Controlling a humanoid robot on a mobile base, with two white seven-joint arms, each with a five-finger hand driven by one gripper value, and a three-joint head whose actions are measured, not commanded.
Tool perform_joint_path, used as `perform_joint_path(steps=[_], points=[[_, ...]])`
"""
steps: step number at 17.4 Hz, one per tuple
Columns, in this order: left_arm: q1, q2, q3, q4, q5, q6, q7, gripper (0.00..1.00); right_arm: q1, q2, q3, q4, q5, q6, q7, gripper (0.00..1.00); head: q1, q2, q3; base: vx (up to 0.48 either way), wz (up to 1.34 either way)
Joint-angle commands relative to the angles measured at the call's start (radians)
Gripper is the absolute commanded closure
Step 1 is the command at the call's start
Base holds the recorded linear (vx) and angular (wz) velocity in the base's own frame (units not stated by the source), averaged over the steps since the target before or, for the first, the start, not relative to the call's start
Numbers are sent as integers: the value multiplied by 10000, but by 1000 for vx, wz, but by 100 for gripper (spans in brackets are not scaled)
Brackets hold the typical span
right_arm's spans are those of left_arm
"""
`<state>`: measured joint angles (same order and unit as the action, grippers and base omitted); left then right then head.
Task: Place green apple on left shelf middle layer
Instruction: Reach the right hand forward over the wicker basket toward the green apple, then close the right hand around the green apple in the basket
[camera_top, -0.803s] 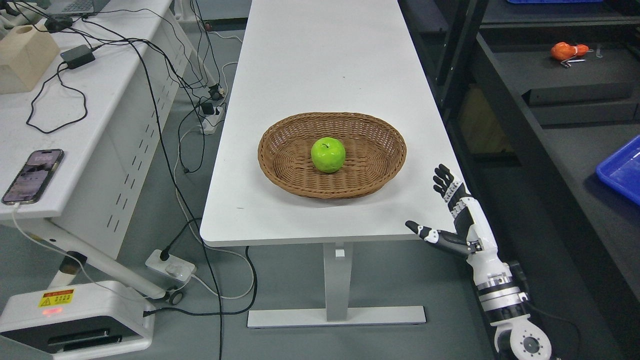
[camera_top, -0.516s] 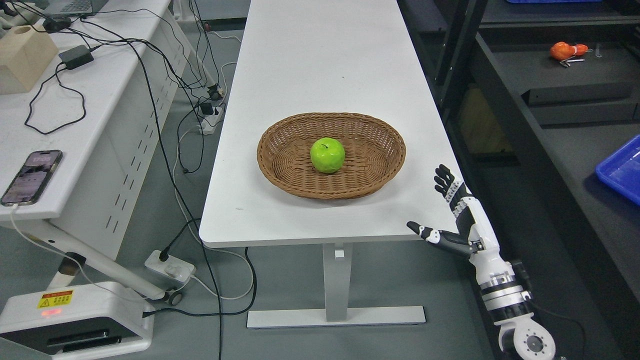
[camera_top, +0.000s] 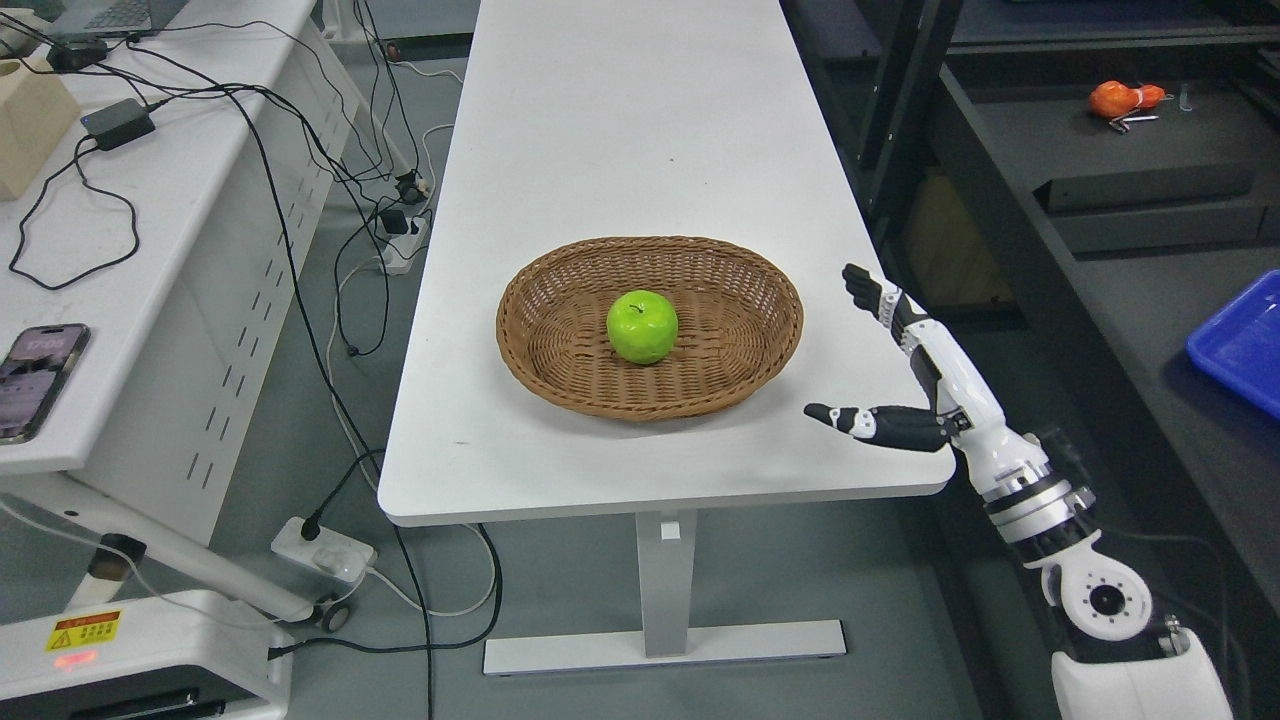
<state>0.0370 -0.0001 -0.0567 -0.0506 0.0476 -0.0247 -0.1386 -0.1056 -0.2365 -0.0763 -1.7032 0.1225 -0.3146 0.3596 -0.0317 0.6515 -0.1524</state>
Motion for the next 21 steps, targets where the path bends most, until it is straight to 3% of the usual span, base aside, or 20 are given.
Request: perform_joint_path(steps=[1,5,8,12,14,21], points=[[-1,176,0,0,0,1,-10,0,-2483,-2513,3014,66,2635,139,255,0,0,0,0,171,-140],[-1,176,0,0,0,1,5,0,-2917,-1900,4514,250,2901,416,316,0,0,0,0,205,-145],[-1,176,0,0,0,1,-10,0,-2871,-1868,5393,372,3389,-88,743,0,0,0,0,159,59],[-1,176,0,0,0,1,-10,0,-3925,-1579,6009,2238,3960,-121,945,0,0,0,0,116,302],[-1,176,0,0,0,1,5,0,-4159,-1332,6298,2505,4021,-121,960,0,0,0,0,114,137],[-1,176,0,0,0,1,-10,0,-3975,-1975,6884,2705,4650,-687,1252,0,0,0,0,89,30]])
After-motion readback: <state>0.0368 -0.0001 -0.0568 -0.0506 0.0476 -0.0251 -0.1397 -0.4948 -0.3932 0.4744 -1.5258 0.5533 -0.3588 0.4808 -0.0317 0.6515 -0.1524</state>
